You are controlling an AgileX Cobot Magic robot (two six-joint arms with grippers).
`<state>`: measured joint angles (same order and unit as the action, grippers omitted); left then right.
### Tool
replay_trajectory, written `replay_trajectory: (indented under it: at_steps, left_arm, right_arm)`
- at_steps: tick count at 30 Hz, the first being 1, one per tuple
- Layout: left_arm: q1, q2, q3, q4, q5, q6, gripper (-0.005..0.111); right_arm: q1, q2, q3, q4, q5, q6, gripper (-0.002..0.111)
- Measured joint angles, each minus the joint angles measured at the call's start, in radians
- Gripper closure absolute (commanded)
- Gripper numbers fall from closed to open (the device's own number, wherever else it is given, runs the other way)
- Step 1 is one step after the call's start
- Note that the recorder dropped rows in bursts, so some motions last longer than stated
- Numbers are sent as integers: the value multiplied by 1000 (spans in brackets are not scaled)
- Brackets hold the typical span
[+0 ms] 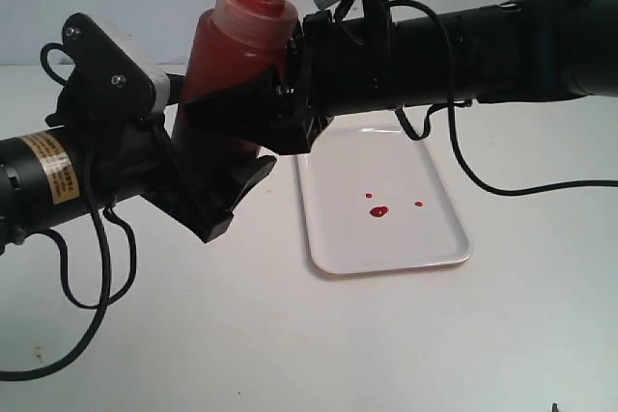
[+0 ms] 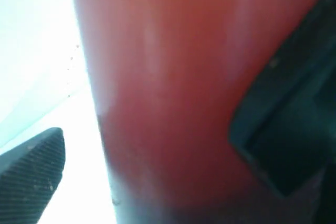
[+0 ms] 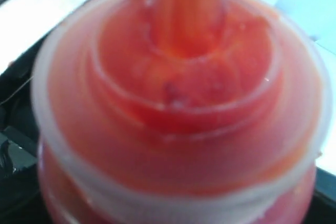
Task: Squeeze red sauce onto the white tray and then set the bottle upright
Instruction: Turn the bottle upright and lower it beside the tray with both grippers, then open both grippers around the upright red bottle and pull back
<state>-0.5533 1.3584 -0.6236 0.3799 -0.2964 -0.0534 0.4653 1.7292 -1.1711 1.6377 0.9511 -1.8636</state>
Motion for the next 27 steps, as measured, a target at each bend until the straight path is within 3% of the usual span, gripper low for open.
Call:
replay_trajectory:
  at_steps: [7,15,22,27]
  left_arm:
    - [-2,0,-2,0,212,22,2]
    - [-4,-1,-2,42,427,36,2]
    - [11,-4,-2,48,421,36,2]
    - [117,-12,25,29,334,36,2]
  right_arm:
    - [4,25,0,-13,-80,6,108]
    - [4,248,0,-14,-114,-91,108]
    - [6,332,0,44,-114,-189,108]
    - [42,359,0,57,-134,-258,108]
